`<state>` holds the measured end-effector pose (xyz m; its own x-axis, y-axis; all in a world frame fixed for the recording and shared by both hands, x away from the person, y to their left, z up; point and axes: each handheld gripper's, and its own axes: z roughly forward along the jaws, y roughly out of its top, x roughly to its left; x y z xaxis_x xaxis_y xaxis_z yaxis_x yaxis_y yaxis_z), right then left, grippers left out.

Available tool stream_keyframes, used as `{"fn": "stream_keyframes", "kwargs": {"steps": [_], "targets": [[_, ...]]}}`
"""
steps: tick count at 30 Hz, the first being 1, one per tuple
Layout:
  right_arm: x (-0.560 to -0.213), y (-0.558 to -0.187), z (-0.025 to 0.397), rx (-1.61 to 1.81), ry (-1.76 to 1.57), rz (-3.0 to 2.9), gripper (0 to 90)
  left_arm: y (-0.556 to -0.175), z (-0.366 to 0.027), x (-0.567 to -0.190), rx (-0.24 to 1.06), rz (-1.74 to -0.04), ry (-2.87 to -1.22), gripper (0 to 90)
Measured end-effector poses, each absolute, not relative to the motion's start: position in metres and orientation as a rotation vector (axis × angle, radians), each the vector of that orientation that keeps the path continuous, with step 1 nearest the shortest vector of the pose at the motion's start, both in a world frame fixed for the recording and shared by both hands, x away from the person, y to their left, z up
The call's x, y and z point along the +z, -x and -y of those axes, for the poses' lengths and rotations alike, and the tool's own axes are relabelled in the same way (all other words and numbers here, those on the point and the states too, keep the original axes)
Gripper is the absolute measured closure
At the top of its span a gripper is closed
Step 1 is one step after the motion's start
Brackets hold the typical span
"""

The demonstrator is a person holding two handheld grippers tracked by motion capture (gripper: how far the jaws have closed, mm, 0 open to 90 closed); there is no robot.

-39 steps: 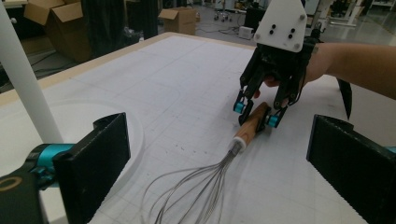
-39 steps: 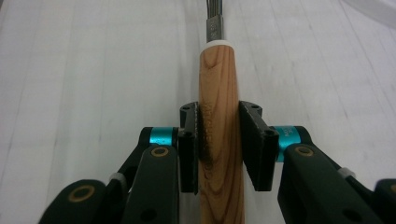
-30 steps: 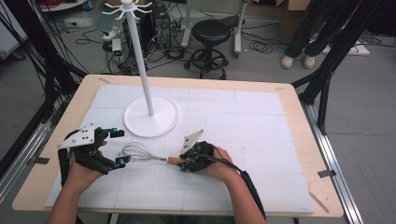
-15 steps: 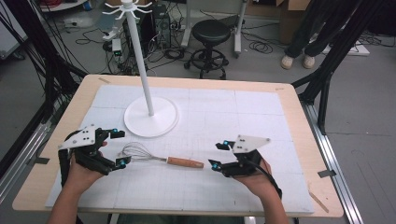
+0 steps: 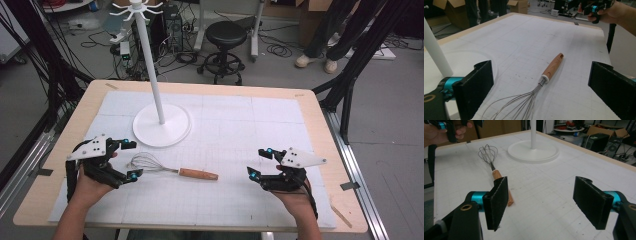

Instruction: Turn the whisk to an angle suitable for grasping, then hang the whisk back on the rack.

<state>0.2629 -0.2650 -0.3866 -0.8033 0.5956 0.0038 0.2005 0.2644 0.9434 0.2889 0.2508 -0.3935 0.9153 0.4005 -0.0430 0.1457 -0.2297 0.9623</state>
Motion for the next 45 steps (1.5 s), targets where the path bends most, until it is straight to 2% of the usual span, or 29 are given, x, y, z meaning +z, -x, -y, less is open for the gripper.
{"fn": "stream_keyframes", "kwargs": {"steps": [12, 29, 35, 40, 45], "targets": [[-0.385, -0.261, 0.278, 1.579, -0.797, -2.113, 16.5, -0.289, -0.247, -0.395, 0.242, -0.400, -1.818, 6.7], [-0.390, -0.263, 0.288, 1.549, -0.841, -2.099, 15.9, -0.290, -0.229, -0.393, 0.218, -0.362, -1.864, 6.7], [-0.391, -0.265, 0.291, 1.529, -0.848, -2.108, 15.9, -0.297, -0.206, -0.391, 0.187, -0.339, -1.902, 6.7], [-0.390, -0.264, 0.296, 1.539, -0.864, -2.082, 15.9, -0.310, -0.170, -0.393, 0.133, -0.302, -2.024, 6.7], [-0.390, -0.264, 0.296, 1.536, -0.863, -2.078, 15.9, -0.312, -0.147, -0.394, 0.133, -0.255, -2.137, 8.4]]}}
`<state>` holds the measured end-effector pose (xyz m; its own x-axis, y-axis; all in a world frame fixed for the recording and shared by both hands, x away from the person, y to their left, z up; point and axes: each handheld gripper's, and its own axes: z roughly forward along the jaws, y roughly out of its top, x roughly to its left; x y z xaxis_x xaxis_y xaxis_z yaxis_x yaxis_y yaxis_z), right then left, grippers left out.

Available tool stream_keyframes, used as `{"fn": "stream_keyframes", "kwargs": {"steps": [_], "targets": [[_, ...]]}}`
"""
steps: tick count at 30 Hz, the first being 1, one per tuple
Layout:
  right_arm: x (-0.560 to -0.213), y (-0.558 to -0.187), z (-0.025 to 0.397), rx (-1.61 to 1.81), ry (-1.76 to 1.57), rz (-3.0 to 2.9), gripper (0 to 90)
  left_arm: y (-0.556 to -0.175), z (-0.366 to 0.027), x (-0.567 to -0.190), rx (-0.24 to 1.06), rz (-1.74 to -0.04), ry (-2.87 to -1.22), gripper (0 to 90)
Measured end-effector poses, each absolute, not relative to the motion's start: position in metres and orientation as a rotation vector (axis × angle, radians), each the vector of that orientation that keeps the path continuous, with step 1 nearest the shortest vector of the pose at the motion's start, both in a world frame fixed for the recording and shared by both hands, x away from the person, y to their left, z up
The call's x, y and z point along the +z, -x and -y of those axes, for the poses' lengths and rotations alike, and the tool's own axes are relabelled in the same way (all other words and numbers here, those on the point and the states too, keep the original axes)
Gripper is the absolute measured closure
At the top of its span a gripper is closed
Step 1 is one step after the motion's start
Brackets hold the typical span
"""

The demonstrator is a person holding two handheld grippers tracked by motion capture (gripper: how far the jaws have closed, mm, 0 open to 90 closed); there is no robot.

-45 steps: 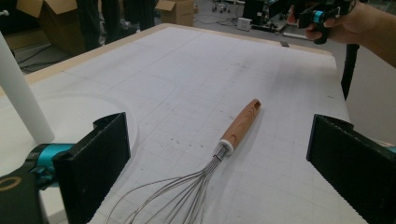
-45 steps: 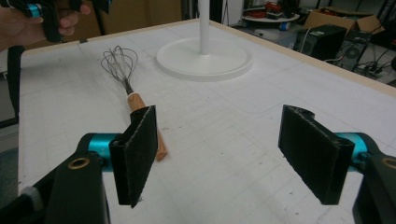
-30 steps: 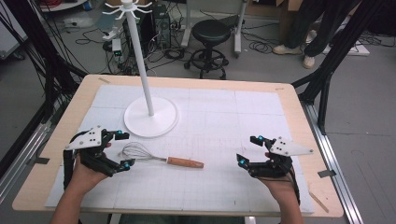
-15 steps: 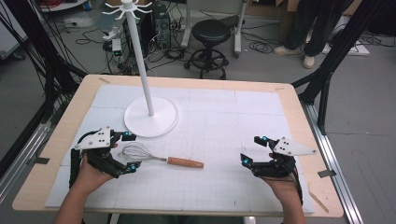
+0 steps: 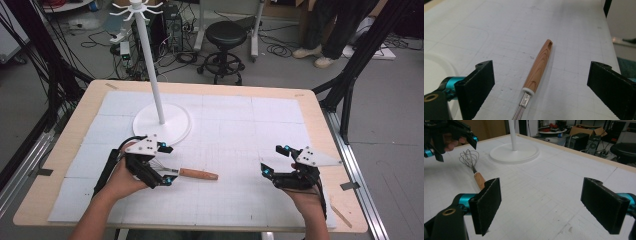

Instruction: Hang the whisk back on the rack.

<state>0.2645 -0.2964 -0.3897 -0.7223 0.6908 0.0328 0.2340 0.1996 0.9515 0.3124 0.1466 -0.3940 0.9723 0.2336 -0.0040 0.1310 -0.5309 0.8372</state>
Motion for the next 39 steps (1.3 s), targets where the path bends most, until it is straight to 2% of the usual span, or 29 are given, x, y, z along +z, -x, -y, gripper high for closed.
{"fn": "stream_keyframes", "kwargs": {"steps": [7, 17, 26, 31, 36, 39], "targets": [[-0.391, -0.265, 0.293, 1.542, -0.857, -2.089, 15.9, -0.317, -0.119, -0.393, 0.107, -0.187, -2.226, 16.1], [-0.392, -0.266, 0.292, 1.532, -0.856, -2.098, 15.9, -0.324, -0.106, -0.404, 0.084, -0.180, -2.314, 23.7], [-0.393, -0.267, 0.291, 1.529, -0.859, -2.105, 15.9, -0.329, -0.097, -0.415, 0.100, -0.193, -2.402, 38.3], [-0.394, -0.267, 0.289, 1.521, -0.860, -2.115, 15.9, -0.336, -0.093, -0.420, 0.115, -0.245, -2.469, 43.5], [-0.395, -0.269, 0.288, 1.513, -0.854, -2.119, 15.9, -0.335, -0.077, -0.421, 0.154, -0.198, -2.591, 48.9], [-0.395, -0.268, 0.288, 1.505, -0.852, -2.120, 15.9, -0.336, -0.073, -0.422, 0.135, -0.185, -2.610, 55.5]]}}
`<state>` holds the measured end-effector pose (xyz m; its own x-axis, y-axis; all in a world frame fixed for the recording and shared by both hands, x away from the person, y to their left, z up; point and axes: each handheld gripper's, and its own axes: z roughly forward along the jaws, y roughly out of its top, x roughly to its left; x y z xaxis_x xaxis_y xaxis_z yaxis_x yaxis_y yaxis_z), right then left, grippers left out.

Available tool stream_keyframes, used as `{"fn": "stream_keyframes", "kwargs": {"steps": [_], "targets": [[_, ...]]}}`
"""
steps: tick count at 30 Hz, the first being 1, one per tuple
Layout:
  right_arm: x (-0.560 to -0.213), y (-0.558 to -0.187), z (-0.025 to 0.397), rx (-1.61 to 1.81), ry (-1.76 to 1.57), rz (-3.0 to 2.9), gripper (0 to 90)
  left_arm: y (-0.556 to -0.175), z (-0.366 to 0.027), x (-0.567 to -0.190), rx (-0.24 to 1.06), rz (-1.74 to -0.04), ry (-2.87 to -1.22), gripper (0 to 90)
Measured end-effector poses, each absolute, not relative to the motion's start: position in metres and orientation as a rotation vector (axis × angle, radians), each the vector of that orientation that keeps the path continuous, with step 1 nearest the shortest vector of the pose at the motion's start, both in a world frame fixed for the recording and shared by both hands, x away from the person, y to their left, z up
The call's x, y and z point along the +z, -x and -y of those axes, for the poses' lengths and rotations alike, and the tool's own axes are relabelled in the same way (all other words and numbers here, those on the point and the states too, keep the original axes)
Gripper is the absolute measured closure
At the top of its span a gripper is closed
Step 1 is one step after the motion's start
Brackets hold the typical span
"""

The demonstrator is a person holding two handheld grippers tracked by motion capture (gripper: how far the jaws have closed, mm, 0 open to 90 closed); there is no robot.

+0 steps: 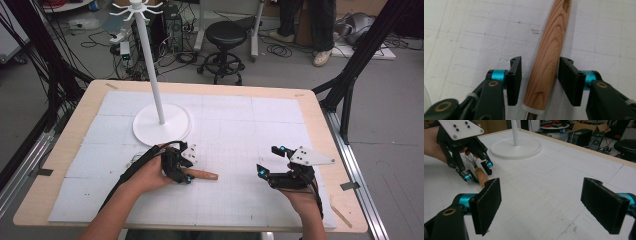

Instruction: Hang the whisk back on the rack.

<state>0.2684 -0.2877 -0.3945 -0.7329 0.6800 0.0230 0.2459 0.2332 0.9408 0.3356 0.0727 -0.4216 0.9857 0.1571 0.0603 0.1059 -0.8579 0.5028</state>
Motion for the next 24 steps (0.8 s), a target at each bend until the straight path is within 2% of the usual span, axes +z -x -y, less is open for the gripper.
{"fn": "stream_keyframes", "kwargs": {"steps": [2, 6, 9, 14, 22, 24], "targets": [[-0.3944, -0.2678, 0.2881, 1.508, -0.858, -2.120, 16.0, -0.3388, -0.0747, -0.4217, 0.073, -0.200, -2.607, 59.1], [-0.3945, -0.2674, 0.2887, 1.509, -0.857, -2.116, 15.9, -0.3379, -0.0736, -0.4201, 0.081, -0.196, -2.627, 59.6], [-0.3951, -0.2681, 0.2883, 1.507, -0.856, -2.121, 16.0, -0.3374, -0.0726, -0.4195, 0.096, -0.207, -2.639, 56.3], [-0.3946, -0.2679, 0.2886, 1.509, -0.855, -2.118, 16.0, -0.3404, -0.0740, -0.4189, 0.051, -0.202, -2.653, 60.0], [-0.3949, -0.2678, 0.2883, 1.502, -0.857, -2.123, 16.0, -0.3457, -0.0719, -0.4175, 0.024, -0.115, -2.686, 66.1], [-0.3944, -0.2675, 0.2876, 1.504, -0.856, -2.123, 16.0, -0.3421, -0.0697, -0.4163, 0.041, -0.022, -2.700, 69.9]]}}
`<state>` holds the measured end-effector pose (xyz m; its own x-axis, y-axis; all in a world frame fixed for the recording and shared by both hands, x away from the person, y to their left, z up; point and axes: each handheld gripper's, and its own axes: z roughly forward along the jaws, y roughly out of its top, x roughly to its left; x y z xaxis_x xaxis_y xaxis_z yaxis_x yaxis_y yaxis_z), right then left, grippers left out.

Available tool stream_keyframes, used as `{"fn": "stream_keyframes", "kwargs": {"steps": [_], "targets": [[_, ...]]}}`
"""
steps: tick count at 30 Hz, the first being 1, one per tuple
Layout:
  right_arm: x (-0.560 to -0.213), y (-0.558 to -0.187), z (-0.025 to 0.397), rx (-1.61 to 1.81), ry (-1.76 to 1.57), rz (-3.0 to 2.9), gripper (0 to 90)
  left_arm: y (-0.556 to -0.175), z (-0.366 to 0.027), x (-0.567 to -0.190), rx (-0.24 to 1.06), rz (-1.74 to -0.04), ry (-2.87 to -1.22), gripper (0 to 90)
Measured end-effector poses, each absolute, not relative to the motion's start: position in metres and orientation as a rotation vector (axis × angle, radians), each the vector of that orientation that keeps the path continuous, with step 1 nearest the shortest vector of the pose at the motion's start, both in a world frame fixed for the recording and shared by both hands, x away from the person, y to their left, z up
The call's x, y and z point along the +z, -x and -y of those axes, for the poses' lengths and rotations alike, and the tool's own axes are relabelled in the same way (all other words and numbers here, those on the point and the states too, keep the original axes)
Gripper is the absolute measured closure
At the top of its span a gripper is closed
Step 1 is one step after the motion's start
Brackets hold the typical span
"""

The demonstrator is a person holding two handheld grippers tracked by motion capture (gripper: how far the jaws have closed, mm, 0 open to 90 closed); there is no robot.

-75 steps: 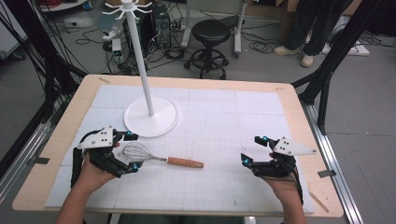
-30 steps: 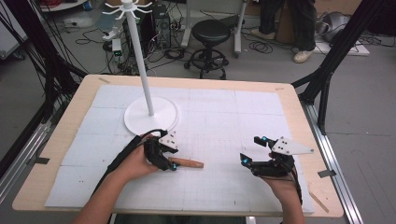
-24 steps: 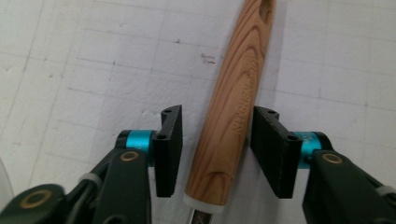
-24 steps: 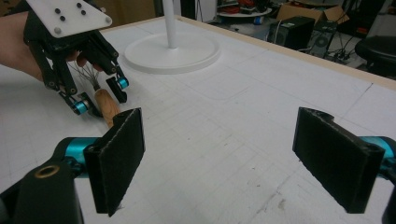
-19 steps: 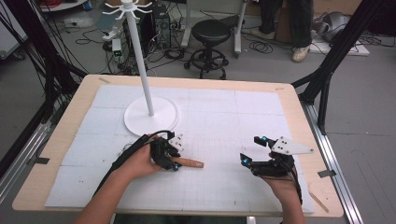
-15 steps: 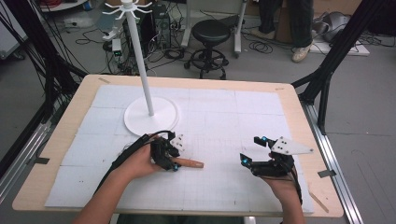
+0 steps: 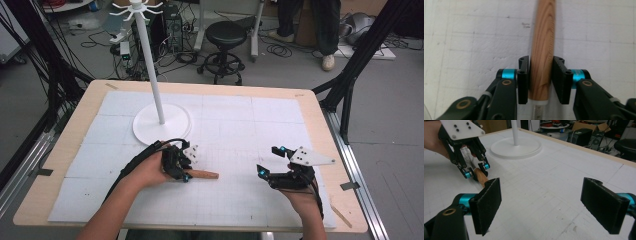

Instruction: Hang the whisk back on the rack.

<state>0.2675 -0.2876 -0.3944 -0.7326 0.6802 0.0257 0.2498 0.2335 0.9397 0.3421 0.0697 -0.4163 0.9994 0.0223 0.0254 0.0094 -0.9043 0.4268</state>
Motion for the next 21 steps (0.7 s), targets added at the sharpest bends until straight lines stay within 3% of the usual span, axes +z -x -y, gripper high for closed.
{"fn": "stream_keyframes", "kwargs": {"steps": [20, 21], "targets": [[-0.3947, -0.2668, 0.2902, 1.503, -0.867, -2.118, 16.2, -0.3414, -0.0769, -0.4116, 0.050, -0.042, -2.637, 70.9], [-0.3949, -0.2677, 0.2899, 1.499, -0.864, -2.119, 16.2, -0.3405, -0.0781, -0.4102, 0.094, -0.124, -2.608, 70.9]]}}
